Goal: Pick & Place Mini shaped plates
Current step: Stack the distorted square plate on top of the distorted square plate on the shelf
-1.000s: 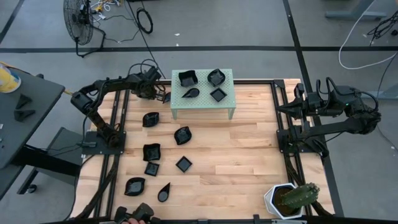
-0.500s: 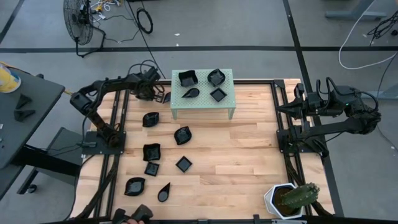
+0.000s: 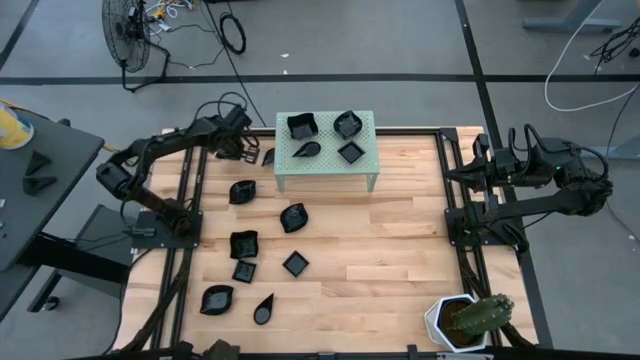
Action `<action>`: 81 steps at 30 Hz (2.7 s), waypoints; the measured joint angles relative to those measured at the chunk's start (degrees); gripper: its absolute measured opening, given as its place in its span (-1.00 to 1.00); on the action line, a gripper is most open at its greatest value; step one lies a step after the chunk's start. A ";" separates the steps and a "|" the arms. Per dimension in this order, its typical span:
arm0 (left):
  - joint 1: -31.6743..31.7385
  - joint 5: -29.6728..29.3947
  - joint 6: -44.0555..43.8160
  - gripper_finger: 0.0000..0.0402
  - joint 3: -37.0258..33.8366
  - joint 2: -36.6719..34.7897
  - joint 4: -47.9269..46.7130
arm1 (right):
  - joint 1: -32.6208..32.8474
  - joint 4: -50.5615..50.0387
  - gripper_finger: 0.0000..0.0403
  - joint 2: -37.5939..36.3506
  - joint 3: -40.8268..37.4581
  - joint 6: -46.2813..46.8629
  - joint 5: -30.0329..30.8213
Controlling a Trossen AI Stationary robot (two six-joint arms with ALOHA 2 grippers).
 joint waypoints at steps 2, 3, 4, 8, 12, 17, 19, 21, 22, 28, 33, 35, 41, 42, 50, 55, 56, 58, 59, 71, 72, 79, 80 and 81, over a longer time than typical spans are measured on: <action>-0.74 -0.08 0.09 -0.99 0.01 -1.56 -0.31 | 0.00 0.00 -0.98 0.00 0.00 0.00 0.01; -0.95 0.08 0.09 -0.99 0.01 -2.48 -0.69 | 0.00 0.00 -0.98 0.00 -0.01 0.00 0.01; -1.12 0.41 0.11 -0.99 0.01 -3.63 -0.96 | 0.01 0.01 -0.98 0.00 0.00 0.00 0.01; -1.80 1.80 0.92 -1.00 1.38 -7.38 -3.50 | 0.01 0.01 -0.98 -0.02 0.00 0.00 -0.01; -2.90 2.94 4.75 -1.00 6.08 -9.93 -7.19 | 0.01 0.02 -0.98 -0.02 0.01 0.00 0.00; -5.13 2.75 9.70 -1.00 14.87 -10.65 -10.68 | 0.00 0.02 -0.98 -0.02 -0.01 0.00 -0.01; -6.42 2.89 11.87 -1.00 18.52 -10.48 -11.30 | 0.02 0.02 -0.98 -0.02 0.01 0.00 -0.01; -7.95 2.87 14.33 -1.00 21.70 -10.40 -10.98 | 0.00 0.02 -0.98 -0.02 0.01 0.00 0.00; -8.79 2.83 15.67 -1.00 23.23 -10.18 -11.01 | 0.01 0.01 -0.98 -0.02 0.01 0.00 -0.01; -13.26 2.89 23.96 -1.00 30.30 -7.51 -9.80 | 0.00 0.00 -0.98 -0.02 0.01 0.00 0.01; -16.02 2.92 32.56 -1.00 35.01 -3.32 -9.66 | 0.02 0.02 -0.98 -0.02 0.00 0.00 0.00; -16.72 2.92 36.17 -1.00 36.64 -1.42 -9.64 | 0.02 0.02 -0.98 -0.02 0.01 0.00 -0.01; -17.85 3.88 40.47 -0.99 40.46 4.17 -9.09 | 0.00 0.02 -0.98 -0.02 -0.01 0.00 0.00; -17.94 4.32 40.52 -0.99 40.90 5.20 -8.80 | 0.01 0.02 -0.98 -0.02 0.01 0.00 0.00; -19.41 7.66 40.64 -0.99 41.72 11.11 -6.66 | 0.01 0.02 -0.98 -0.02 0.00 0.00 0.00; -19.38 7.42 40.43 -0.99 41.72 12.92 -7.03 | 0.00 0.02 -0.98 -0.02 0.01 0.00 0.01; -19.23 7.32 40.43 -0.99 41.72 13.14 -7.10 | 0.02 0.02 -0.98 -0.02 0.01 0.00 0.01; -19.03 7.30 40.46 -0.99 41.72 13.64 -6.92 | 0.00 0.02 -0.98 -0.02 0.01 0.00 0.01; -19.03 7.23 40.43 -0.99 41.74 13.90 -6.85 | 0.00 0.02 -0.98 -0.02 0.00 0.00 -0.01; -19.23 7.18 39.65 -0.92 41.74 14.85 -6.71 | 0.00 0.01 -0.98 -0.02 0.01 0.00 0.00; -19.23 7.18 39.51 -0.88 41.74 14.85 -6.76 | 0.00 0.02 -0.98 -0.02 0.01 0.00 0.00; -19.23 5.61 38.41 -0.49 41.74 14.85 -6.71 | 0.00 0.02 -0.98 -0.02 0.01 0.00 -0.01; -19.23 4.86 38.43 -0.44 41.74 14.85 -6.69 | 0.01 0.00 -0.98 -0.02 0.01 0.00 0.00; -19.23 4.21 38.41 -0.39 41.74 14.85 -6.73 | 0.00 0.02 -0.98 -0.01 0.01 0.00 0.00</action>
